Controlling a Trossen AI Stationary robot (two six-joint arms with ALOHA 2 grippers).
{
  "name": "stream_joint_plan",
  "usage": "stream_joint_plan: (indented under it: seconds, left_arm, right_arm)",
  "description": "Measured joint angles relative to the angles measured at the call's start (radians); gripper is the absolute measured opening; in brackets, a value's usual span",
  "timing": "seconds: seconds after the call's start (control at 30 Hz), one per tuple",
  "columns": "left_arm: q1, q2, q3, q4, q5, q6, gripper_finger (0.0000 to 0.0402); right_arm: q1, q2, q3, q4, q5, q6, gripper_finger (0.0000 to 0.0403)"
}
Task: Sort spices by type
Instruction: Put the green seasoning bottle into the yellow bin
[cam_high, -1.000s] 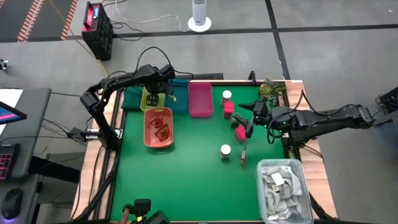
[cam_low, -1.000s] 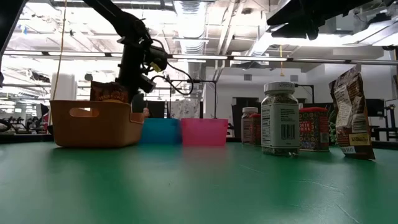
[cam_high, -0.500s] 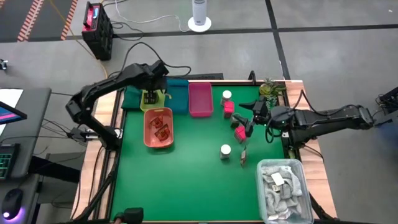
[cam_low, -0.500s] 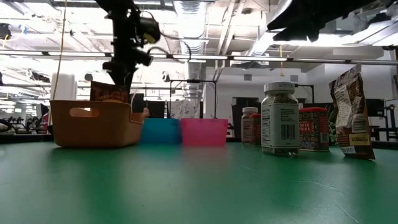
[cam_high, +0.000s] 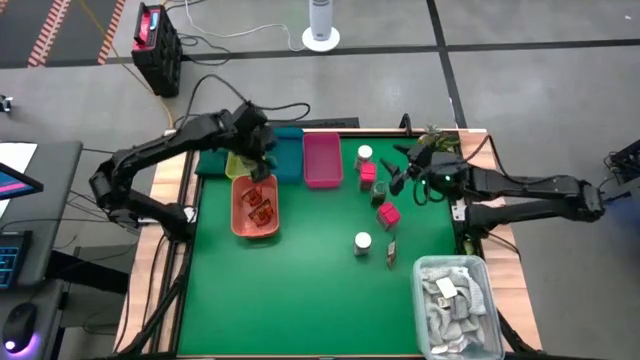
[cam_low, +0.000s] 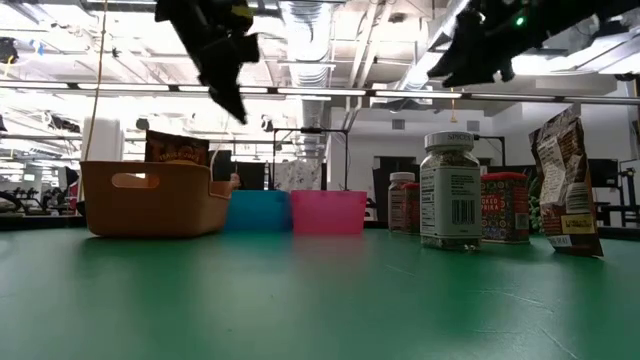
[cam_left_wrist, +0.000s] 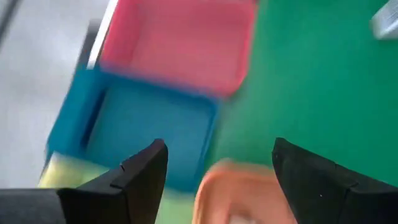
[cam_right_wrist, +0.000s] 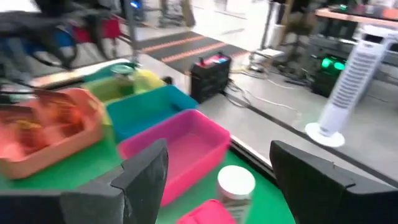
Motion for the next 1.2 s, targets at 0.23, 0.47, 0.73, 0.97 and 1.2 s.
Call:
stream_joint_plan:
  seconds: [0.23,0.47,0.73,0.97,1.2]
  left_arm:
    - [-0.175,-0.176,-0.295,0.542,-0.043,-0.052,0.0277]
    - [-0.294,-0.29,-0.448,0.801,-0.235,-0.188,0.0277]
    - [-0.394,-0.303,-0.45,0.739,-0.258,-0.266,0.0277]
    - [-0.462,-0.303,-0.45,0.73,-0.41,-0.259,0.0277]
    - [-0.464,-0.303,-0.451,0.777,-0.417,-0.227,0.0277]
  right_arm:
    - [-0.139,0.157,0.039,-0.03,-0.06,0.046,0.0305]
    - [-0.216,0.388,0.224,-0.227,-0.138,0.079,0.0305]
    - [-0.171,0.502,0.363,-0.481,-0.314,0.086,0.0305]
    - [-0.086,0.513,0.49,-0.839,-0.3,0.264,0.0305]
    - [-0.072,0.53,0.493,-0.923,-0.298,0.319,0.0307]
